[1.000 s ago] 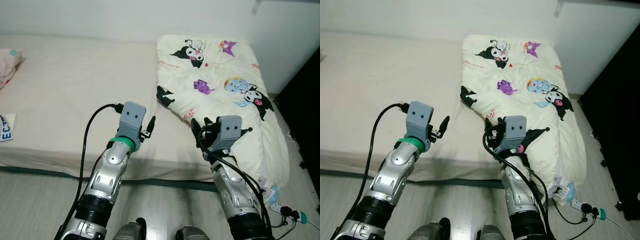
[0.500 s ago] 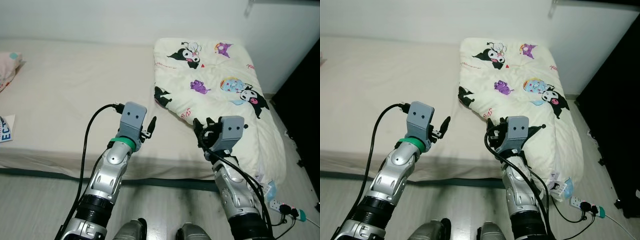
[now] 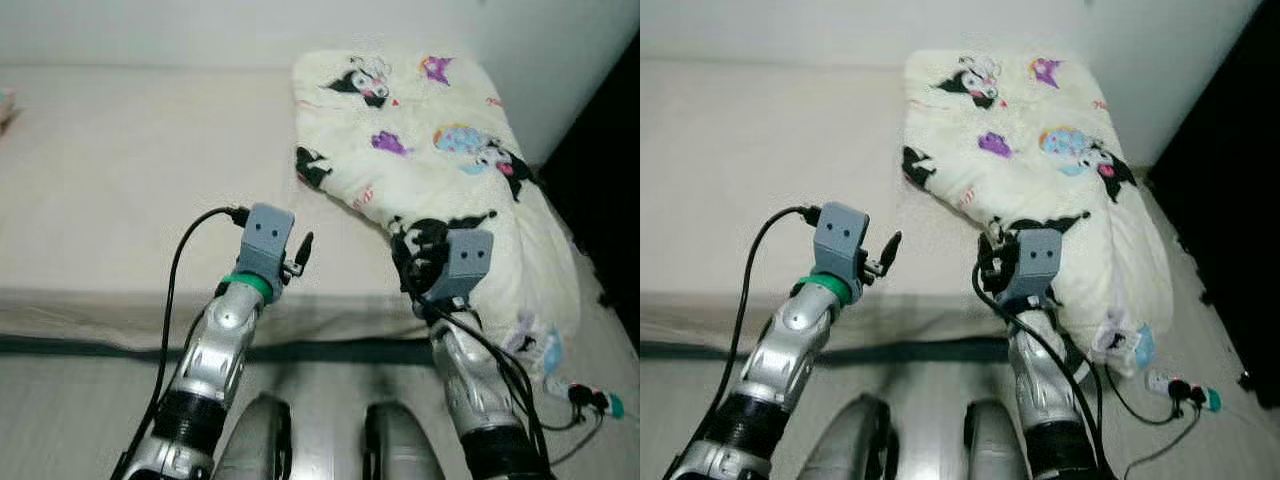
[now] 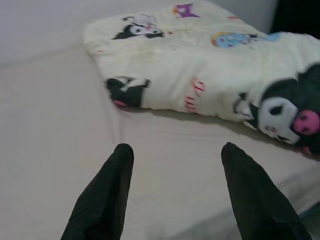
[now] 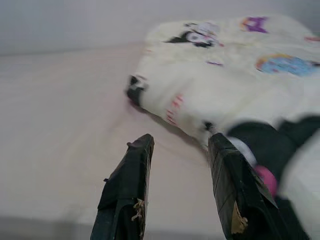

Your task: Clean up the room

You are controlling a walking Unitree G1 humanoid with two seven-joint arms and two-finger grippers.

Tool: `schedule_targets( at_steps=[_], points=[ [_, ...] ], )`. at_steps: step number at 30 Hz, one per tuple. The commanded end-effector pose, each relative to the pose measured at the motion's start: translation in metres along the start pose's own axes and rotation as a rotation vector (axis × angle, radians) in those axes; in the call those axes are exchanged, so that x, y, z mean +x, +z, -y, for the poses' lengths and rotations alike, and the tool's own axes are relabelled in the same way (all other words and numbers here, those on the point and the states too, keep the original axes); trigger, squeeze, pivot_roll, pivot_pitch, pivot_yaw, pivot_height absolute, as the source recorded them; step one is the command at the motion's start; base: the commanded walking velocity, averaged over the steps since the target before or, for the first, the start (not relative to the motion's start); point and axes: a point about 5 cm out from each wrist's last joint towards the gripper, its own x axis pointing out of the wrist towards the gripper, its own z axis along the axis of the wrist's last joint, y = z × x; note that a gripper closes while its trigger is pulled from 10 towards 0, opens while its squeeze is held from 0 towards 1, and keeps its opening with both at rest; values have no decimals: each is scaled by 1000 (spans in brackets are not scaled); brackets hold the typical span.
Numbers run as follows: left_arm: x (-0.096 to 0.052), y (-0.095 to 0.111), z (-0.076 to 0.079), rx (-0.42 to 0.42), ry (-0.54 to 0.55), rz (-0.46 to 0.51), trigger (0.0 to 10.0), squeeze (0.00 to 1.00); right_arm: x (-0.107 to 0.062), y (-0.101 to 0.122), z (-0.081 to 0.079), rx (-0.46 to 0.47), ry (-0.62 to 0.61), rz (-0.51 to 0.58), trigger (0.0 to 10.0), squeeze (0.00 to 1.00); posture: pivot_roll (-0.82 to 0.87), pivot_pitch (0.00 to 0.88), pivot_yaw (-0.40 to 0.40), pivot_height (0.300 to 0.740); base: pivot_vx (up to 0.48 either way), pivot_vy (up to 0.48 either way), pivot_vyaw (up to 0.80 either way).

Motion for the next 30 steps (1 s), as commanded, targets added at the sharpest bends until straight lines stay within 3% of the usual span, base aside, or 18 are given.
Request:
schedule_targets(
  at_steps=[1,7,9,10,11,17,18,23,30],
  points=[
    [-2,-6,2,2,-5,-19,10000,0,1,3,8,-13,-40,12,10000,0,-67,29,60,595,0,0,0],
    [-3,-7,3,3,-9,-23,10000,0,1,14,33,-74,-158,52,10000,0,-70,35,62,595,0,0,0],
    [-3,-7,3,3,-9,-23,10000,0,1,14,34,-79,-166,56,10000,0,-70,35,62,595,0,0,0],
    [-3,-7,3,4,-10,-24,10000,0,0,18,42,-105,-200,69,10000,0,-71,40,64,595,0,0,0],
    [-4,-8,3,6,-11,-27,10000,0,-4,25,59,-142,-277,89,10000,0,-72,48,66,595,0,0,0],
    [-5,-8,3,8,-12,-32,10000,0,-10,30,84,-204,-380,79,10000,0,-72,58,67,595,0,0,0],
    [-5,-9,3,8,-12,-33,10000,0,-12,31,93,-213,-406,76,10000,1000,-71,65,66,595,0,0,0],
    [-7,-9,0,15,-4,-42,10000,0,-19,37,129,-178,-436,78,10000,1000,-52,99,71,595,0,0,0],
    [-12,-9,-6,30,3,-53,10000,0,-15,35,152,-67,-404,36,10000,1000,-15,143,88,595,0,0,0]
  ],
)
